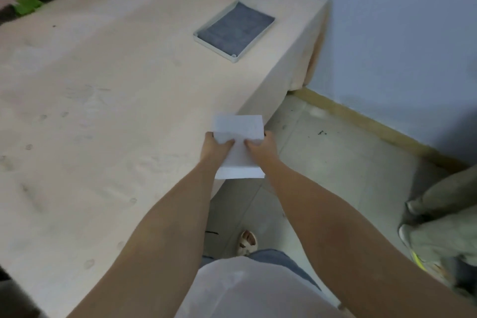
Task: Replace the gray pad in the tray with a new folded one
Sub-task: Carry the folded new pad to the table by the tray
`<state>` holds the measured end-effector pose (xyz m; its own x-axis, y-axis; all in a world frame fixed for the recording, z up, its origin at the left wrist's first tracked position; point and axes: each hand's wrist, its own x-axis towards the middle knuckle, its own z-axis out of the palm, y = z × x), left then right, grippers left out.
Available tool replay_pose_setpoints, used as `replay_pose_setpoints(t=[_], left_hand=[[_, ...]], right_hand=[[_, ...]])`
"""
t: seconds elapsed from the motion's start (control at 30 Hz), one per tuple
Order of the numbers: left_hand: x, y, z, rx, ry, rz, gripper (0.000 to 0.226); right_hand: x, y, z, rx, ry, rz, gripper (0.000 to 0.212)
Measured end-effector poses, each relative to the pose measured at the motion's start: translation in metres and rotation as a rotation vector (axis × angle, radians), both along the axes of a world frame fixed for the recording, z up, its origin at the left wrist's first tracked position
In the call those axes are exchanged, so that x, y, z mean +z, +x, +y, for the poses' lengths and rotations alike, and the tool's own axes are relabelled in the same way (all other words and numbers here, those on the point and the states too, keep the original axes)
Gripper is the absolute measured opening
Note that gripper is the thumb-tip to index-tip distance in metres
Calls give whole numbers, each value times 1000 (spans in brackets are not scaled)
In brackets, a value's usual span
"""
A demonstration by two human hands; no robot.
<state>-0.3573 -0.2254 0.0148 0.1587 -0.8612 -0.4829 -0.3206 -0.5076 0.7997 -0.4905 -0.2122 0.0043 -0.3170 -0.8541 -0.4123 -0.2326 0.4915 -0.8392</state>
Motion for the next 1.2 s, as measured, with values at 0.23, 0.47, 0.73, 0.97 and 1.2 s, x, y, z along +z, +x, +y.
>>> replay_pose_setpoints(t=[0.23,0.47,0.73,0.97,1.2], left_hand=[[9,-52,-38,-141,-35,-56,46],[10,-89,-87,-219,-52,-107,53],[1,-137,-173,-251,-97,-57,50],[10,-179,-265,-271,-135,5,49],[22,-184,-329,-215,-206,-31,48]], right_hand=[[2,-71,-29,39,33,16,50],[0,-110,-68,20,20,-5,55],[2,-158,-153,-19,46,40,52],[22,-195,-236,-86,47,72,56],[44,-206,-313,0,23,126,52]])
